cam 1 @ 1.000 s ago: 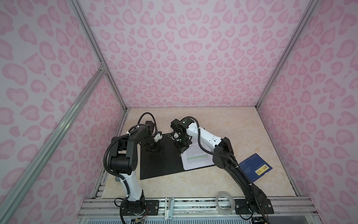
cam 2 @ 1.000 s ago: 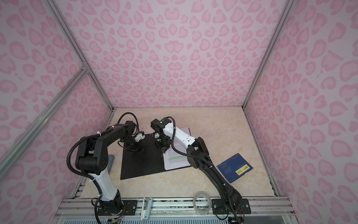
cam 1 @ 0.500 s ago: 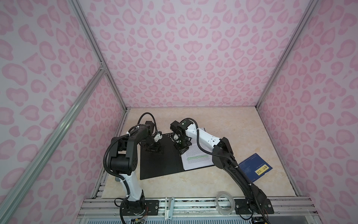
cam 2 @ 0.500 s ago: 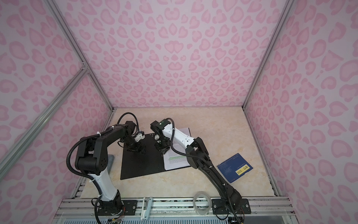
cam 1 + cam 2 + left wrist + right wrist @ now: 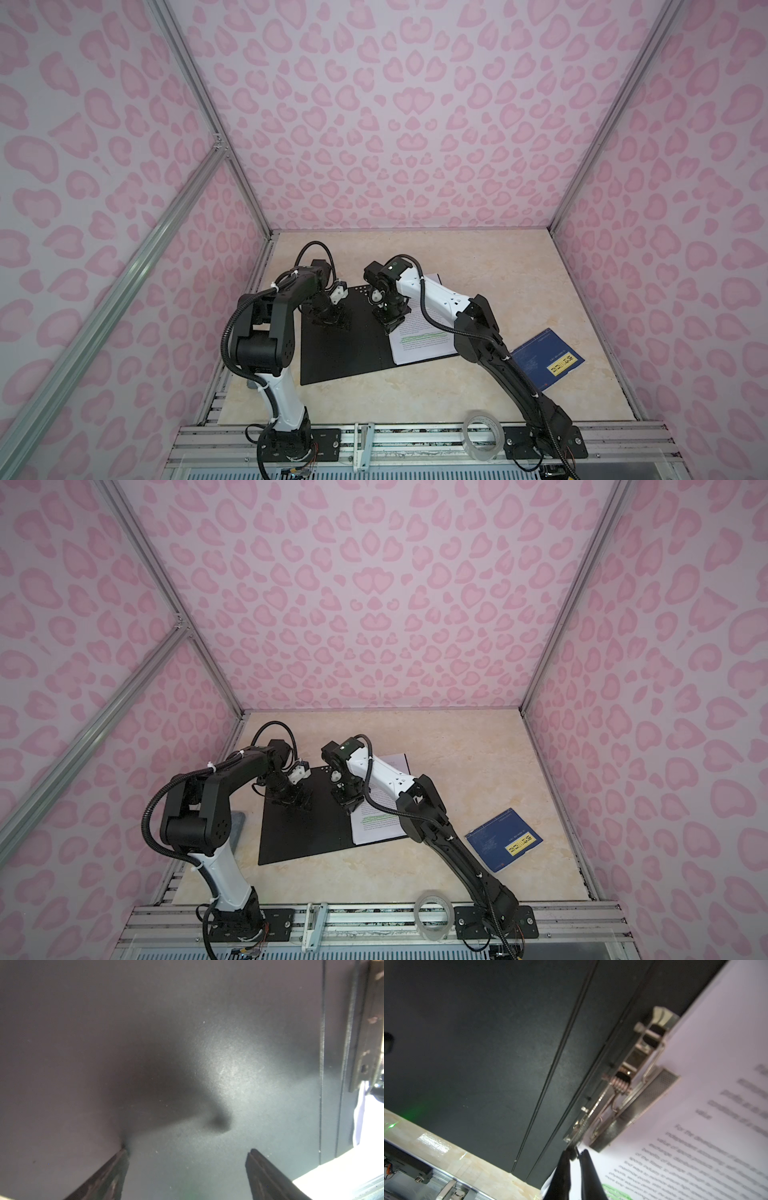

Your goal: Put the files into the folder

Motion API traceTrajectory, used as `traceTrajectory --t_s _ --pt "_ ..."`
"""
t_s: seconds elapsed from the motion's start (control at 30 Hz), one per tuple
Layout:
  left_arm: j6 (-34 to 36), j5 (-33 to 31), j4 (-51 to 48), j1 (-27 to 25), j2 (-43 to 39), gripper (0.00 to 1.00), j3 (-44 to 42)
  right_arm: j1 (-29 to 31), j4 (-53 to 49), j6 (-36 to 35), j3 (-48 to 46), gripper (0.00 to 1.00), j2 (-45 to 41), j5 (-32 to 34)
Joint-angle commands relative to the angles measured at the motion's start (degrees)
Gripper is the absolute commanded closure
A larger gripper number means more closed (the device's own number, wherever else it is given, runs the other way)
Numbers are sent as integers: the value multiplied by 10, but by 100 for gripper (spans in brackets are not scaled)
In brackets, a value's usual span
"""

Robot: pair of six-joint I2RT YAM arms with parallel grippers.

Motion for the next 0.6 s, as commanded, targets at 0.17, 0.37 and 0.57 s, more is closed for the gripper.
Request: traceTrajectory --t_s 0.17,0.37,0.57 --pt "4 20 11 1 10 8 -10 9 7 15 -5 87 21 74" --pt "6 19 12 1 9 8 -9 17 8 20 -5 87 26 83" --pt "8 20 12 1 9 8 -10 20 9 23 0 87 20 76"
